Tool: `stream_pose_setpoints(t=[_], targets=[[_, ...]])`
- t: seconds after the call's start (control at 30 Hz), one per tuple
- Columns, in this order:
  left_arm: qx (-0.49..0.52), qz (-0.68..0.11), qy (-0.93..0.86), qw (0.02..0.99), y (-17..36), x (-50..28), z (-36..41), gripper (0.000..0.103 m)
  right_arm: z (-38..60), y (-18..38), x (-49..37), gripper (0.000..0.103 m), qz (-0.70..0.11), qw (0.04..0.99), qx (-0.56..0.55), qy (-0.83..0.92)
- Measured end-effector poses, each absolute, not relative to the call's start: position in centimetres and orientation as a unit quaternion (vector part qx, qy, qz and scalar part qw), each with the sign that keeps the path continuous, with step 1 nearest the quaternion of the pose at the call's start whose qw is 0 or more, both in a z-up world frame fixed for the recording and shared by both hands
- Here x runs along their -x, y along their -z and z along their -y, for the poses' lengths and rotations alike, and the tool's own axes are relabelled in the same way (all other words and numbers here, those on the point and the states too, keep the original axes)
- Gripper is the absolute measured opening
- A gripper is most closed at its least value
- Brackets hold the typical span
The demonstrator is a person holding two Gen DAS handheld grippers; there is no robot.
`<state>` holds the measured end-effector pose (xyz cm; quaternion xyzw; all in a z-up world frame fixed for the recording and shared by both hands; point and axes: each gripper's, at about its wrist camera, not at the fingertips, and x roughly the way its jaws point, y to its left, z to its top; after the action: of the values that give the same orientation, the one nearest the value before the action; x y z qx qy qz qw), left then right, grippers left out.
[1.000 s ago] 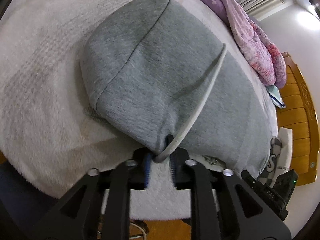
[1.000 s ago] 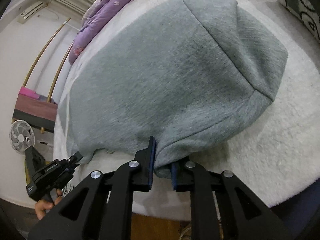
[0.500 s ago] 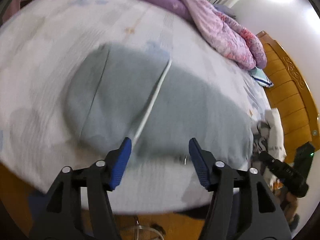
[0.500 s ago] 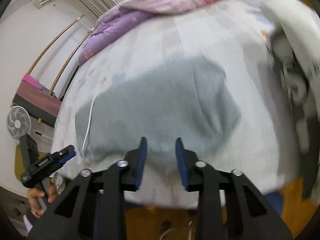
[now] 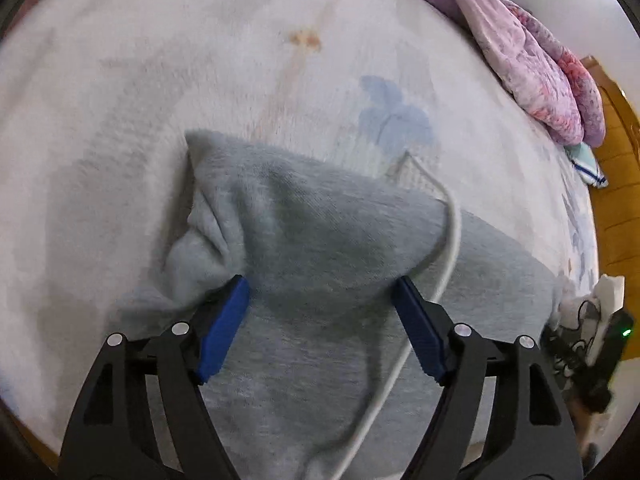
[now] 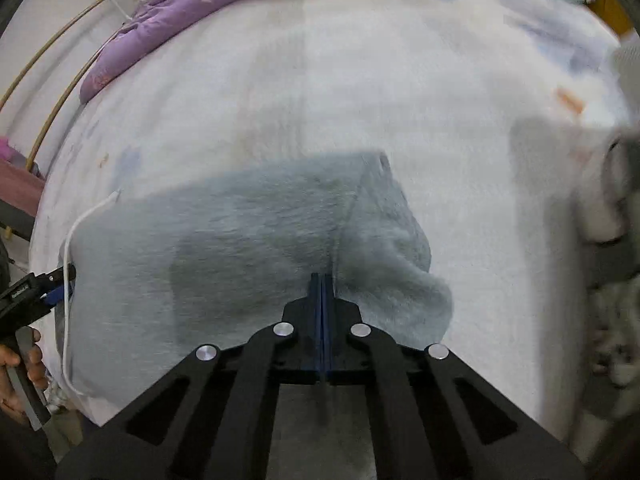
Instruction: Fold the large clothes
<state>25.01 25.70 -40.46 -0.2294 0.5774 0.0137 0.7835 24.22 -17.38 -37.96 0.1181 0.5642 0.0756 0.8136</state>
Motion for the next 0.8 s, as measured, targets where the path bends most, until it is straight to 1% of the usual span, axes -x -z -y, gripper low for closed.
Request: stream_pose_setpoints(t=[0.07, 0.13, 0.2, 0.23, 0.33, 0.4, 0.47, 0.5, 0.57, 0.6, 0.63, 0.67, 0.73, 0.8], targets=[[0.235, -0.571, -0.014, 0.786, 41.0, -25.1, -25.9, 0.078, 18.3, 38.8, -24.1, 0.0, -0.556, 0.814, -0.15, -0.073], [0.239, -0.567, -0.013, 0.788, 40.8, -24.8, -25.9, 0.079, 18.5, 38.4, -24.1, 0.0, -0.561, 0.81, -0.159, -0.068], [0.239, -0.558, -0.007, 0.795, 39.9, -23.8, -26.1, 0.079, 18.3, 36.8, -23.4, 0.001, -0.561, 0.811, -0.153, -0.062], [0.235, -0.554, -0.01, 0.799, 39.4, -22.8, -26.2, 0.079, 18.1, 35.7, -22.5, 0.003, -0.559, 0.812, -0.152, -0.069], [0.218, -0.537, 0.001, 0.815, 38.2, -19.6, -25.7, 0.079, 17.1, 33.8, -19.2, 0.003, -0.554, 0.815, -0.14, -0.099], [0.21, -0.533, 0.003, 0.82, 38.0, -17.7, -25.5, 0.082, 16.5, 34.5, -16.8, 0.004, -0.567, 0.81, -0.116, -0.096], [0.205, -0.53, -0.001, 0.822, 38.2, -15.6, -25.5, 0.082, 16.5, 35.7, -15.4, 0.003, -0.577, 0.805, -0.106, -0.087], [0.204, -0.532, 0.001, 0.822, 38.7, -14.9, -25.4, 0.082, 16.8, 37.3, -14.9, 0.0, -0.594, 0.796, -0.097, -0.07], [0.2, -0.542, 0.008, 0.816, 39.9, -14.4, -25.0, 0.082, 17.4, 39.7, -14.6, 0.0, -0.594, 0.795, -0.107, -0.067], [0.195, -0.542, 0.012, 0.817, 40.4, -14.4, -24.8, 0.082, 17.8, 39.9, -14.6, 0.0, -0.592, 0.794, -0.122, -0.066], [0.183, -0.538, 0.015, 0.822, 40.4, -14.4, -24.6, 0.082, 17.9, 39.6, -14.7, 0.0, -0.596, 0.79, -0.128, -0.061], [0.181, -0.538, 0.017, 0.823, 40.5, -14.5, -24.6, 0.082, 17.8, 38.9, -14.9, 0.002, -0.6, 0.788, -0.125, -0.055], [0.207, -0.531, 0.019, 0.821, 40.3, -14.5, -25.1, 0.084, 16.9, 36.7, -15.0, 0.002, -0.588, 0.799, -0.111, -0.058], [0.238, -0.52, 0.019, 0.82, 40.3, -14.2, -25.7, 0.084, 15.0, 33.8, -15.3, 0.002, -0.563, 0.813, -0.117, -0.094]])
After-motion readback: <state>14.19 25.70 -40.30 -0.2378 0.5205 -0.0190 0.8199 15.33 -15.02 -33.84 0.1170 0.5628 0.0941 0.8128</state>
